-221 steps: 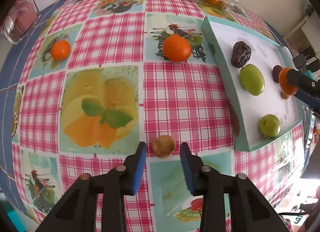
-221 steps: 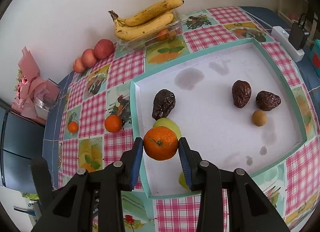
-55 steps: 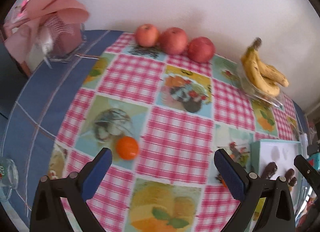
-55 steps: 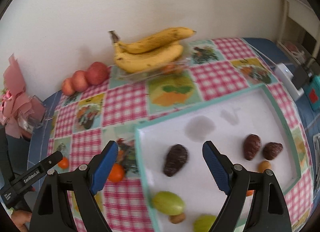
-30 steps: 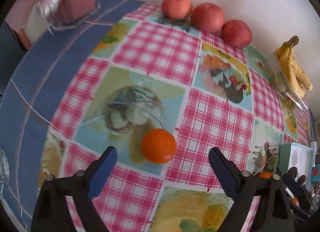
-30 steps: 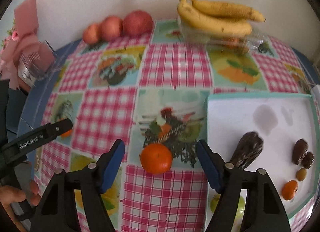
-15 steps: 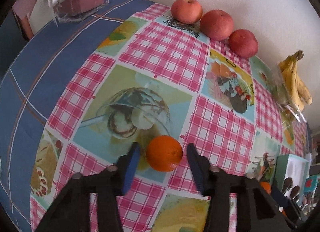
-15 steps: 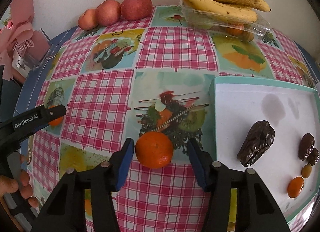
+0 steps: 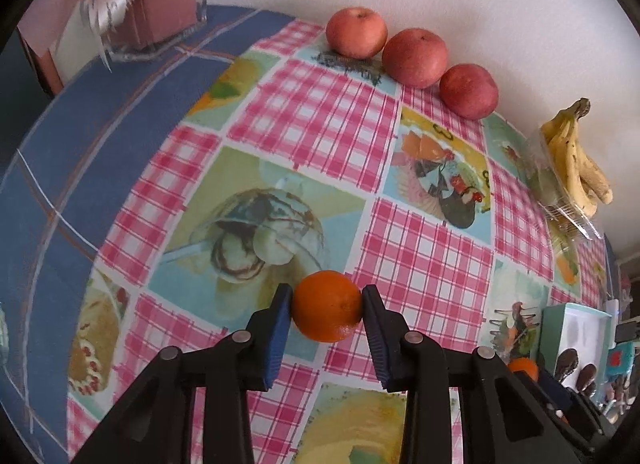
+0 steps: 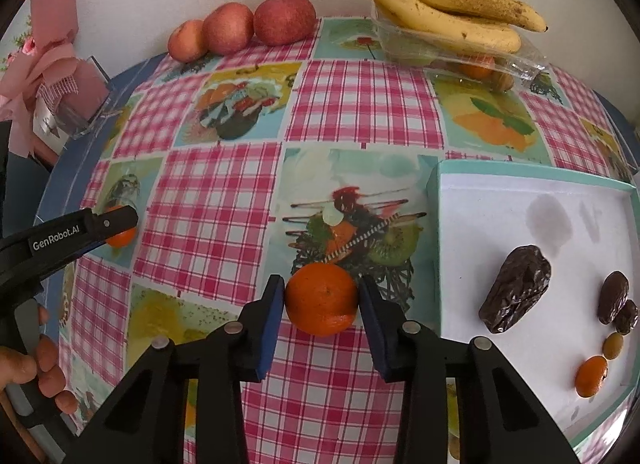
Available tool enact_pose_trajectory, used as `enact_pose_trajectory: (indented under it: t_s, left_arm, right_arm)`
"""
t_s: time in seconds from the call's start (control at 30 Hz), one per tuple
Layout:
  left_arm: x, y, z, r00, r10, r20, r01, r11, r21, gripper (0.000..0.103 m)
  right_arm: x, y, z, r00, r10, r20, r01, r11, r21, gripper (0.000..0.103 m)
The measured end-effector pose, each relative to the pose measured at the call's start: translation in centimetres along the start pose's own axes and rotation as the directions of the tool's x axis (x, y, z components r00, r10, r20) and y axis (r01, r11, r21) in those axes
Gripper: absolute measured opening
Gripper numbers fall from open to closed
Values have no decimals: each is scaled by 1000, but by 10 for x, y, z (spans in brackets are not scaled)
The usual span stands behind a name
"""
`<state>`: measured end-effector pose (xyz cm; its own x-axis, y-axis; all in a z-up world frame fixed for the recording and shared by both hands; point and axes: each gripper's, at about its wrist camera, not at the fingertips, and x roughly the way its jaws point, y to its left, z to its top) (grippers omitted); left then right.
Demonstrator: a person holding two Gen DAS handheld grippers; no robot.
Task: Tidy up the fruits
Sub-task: 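Carry both mandarins over the white tray with both tools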
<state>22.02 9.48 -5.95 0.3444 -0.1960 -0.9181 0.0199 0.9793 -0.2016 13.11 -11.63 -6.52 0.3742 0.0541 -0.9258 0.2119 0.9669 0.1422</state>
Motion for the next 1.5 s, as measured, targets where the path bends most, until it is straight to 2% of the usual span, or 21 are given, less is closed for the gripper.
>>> enact_pose_trajectory:
  t_s: [0.47,0.8,1.0,1.23,1.37,1.5]
  left_arm:
    - [-53,-14,-11,997,15,81,-18,999,35,38]
    - [-84,-37,-33,993,-10,120,2,998,69,38]
    - [-91,-47,-45,992,-35,124,26,997,69,38]
    - [-99,-62,-54,989,-32,142,20,996,83,38]
    - [-100,-80,-57,989,-34,141,18,994,111,38]
    - [-98,-105,-62,990,-53,131,32,987,160,38]
  right_arm:
    - [-51,-15,-10,998,3,63,-5,1000,19,39]
    - [-96,-39,-28,991,2,131,-10,998,57,40]
    - [-118,-65,-37,986,15,164,-32,995,98,40]
    - [-129,-101,-44,983,-4,181,-26,986,164,40]
    - [-131,-129,-47,983,-38,178,0,977,212,40]
    - [-136,-164,-49,978,-111,176,61,961,269,40]
